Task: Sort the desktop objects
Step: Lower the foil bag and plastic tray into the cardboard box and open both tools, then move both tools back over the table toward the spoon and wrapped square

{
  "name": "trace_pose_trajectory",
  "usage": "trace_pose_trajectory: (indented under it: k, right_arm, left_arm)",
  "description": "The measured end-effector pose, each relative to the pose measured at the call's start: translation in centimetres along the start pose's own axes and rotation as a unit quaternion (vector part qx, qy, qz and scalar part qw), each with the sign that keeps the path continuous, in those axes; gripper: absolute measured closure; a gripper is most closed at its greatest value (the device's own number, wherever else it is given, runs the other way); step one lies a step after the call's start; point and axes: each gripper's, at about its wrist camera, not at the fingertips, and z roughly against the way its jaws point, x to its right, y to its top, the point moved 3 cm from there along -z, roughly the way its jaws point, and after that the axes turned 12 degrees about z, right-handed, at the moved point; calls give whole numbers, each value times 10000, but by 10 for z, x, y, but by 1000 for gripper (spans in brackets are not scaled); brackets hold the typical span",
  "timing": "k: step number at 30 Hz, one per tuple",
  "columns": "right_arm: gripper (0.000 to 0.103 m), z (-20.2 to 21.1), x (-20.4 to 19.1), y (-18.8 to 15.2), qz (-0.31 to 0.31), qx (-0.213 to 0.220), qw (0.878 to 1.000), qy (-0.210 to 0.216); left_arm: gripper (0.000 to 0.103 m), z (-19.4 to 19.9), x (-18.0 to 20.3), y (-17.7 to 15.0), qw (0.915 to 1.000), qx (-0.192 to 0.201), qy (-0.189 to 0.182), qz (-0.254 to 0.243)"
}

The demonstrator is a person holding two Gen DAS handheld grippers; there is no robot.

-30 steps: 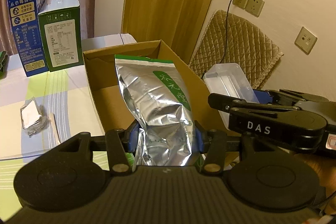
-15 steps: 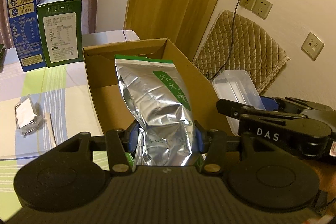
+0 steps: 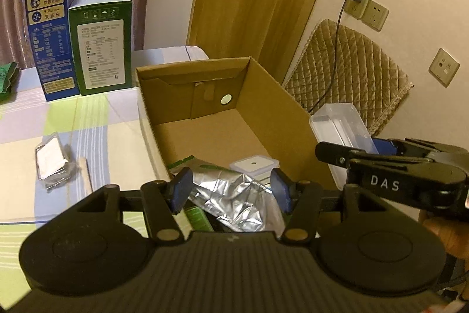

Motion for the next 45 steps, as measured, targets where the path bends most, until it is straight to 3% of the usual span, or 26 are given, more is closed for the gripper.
trace_pose_trajectory:
  k: [15, 21, 23, 32, 45]
  right_arm:
    - [50, -1, -14, 9, 42, -5, 9999, 154]
    - [49, -5, -16, 11, 28, -21, 9997, 237]
    - [43, -7, -13, 12, -85, -32, 9995, 293]
    - [39, 7, 0, 5, -305, -23, 9993, 194]
    - [33, 48, -22, 4, -261, 107, 9992, 266]
  left_arm:
    - [50, 9, -3, -7, 9999, -33, 59, -115]
    - [42, 12, -4, -10, 9999, -50, 15, -164]
    - [42, 15, -5, -14, 9997, -61, 26, -217]
    - [38, 29, -11, -24, 9997, -28, 81, -239]
    - [34, 69, -13, -39, 9995, 79, 144, -270]
